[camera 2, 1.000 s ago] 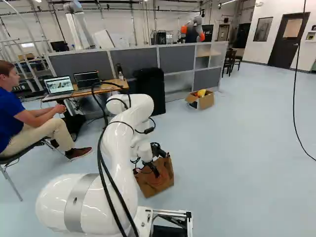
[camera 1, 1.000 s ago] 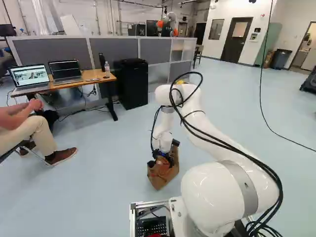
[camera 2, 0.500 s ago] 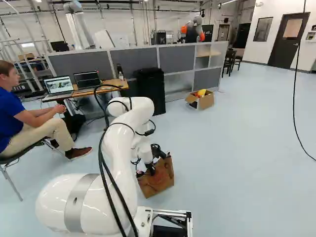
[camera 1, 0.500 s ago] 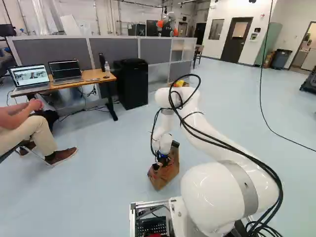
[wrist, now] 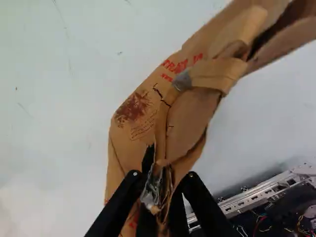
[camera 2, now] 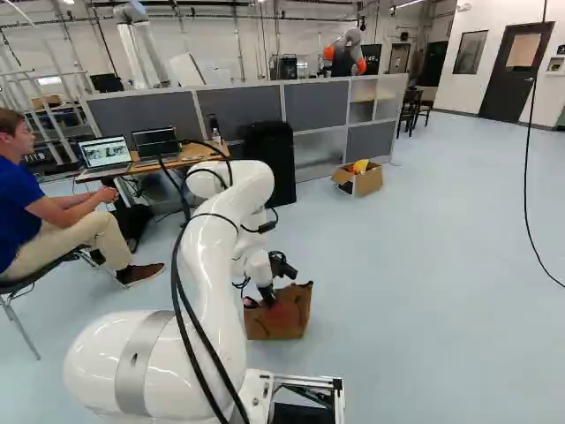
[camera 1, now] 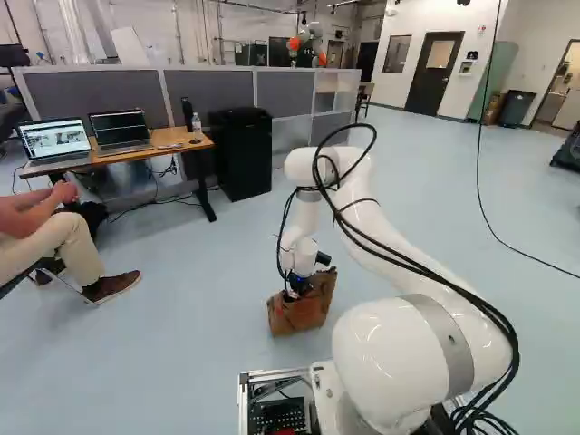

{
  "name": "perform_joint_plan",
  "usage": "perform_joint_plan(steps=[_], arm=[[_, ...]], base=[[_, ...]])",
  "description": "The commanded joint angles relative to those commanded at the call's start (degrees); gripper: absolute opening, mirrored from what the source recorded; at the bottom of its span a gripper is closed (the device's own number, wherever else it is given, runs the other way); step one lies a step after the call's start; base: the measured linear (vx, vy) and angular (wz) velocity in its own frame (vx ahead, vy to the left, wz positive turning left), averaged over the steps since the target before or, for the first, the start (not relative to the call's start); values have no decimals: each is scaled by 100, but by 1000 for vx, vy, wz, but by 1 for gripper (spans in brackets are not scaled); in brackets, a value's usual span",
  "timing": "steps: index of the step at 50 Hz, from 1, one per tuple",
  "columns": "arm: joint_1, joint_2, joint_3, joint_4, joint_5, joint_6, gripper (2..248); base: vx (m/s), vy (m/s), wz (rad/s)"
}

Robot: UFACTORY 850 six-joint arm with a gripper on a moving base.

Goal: Pick up the grocery bag from the ground

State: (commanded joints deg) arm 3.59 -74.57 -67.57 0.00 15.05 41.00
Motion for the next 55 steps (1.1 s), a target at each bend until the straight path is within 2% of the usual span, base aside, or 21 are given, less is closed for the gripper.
perform_joint_plan(steps=[55], arm=[[0,2325,1765,0,0,0,23]], base=[[0,0,0]])
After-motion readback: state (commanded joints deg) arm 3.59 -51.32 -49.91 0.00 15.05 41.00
